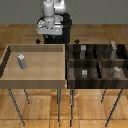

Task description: Place the milk carton into the appropriate compartment.

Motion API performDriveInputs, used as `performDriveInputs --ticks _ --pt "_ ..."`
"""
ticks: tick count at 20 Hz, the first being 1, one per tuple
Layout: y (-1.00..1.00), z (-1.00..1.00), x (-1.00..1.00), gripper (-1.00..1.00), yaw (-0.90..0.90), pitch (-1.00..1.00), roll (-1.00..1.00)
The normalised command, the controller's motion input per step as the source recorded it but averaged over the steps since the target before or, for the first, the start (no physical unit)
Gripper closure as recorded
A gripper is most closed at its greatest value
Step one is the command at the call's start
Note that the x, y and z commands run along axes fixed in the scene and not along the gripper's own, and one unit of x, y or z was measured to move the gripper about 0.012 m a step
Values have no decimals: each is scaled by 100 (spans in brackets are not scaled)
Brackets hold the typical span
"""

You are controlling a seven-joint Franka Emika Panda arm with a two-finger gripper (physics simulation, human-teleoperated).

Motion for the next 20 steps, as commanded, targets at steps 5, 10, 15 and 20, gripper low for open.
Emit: performDriveInputs --ticks 5,10,15,20 --pt "-20 0 0 -100 0 0 0" --pt "-80 0 0 -100 0 0 0" --pt "-100 0 0 -100 0 0 0" --pt "-100 0 0 -100 0 0 0"
